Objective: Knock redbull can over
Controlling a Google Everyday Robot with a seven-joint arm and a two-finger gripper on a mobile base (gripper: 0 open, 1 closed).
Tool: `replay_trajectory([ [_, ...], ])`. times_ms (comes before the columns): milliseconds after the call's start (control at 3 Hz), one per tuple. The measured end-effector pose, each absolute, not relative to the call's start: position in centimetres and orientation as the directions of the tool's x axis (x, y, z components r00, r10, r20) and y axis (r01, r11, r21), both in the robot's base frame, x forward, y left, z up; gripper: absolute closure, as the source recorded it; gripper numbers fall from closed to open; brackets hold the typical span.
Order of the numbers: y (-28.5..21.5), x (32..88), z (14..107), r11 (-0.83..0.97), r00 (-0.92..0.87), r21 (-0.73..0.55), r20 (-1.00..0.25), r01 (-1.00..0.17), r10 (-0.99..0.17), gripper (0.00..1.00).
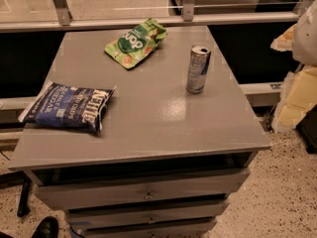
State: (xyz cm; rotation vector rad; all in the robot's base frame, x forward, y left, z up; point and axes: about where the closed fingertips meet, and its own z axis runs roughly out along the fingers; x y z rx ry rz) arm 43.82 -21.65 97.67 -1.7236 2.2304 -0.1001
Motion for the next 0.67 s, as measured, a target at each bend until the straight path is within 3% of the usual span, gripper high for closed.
replay_trajectory([
  [667, -22.09, 44.68, 97.27, 0.289, -0.223, -0.265, -0.252, -0.92, -0.942, 0.0],
])
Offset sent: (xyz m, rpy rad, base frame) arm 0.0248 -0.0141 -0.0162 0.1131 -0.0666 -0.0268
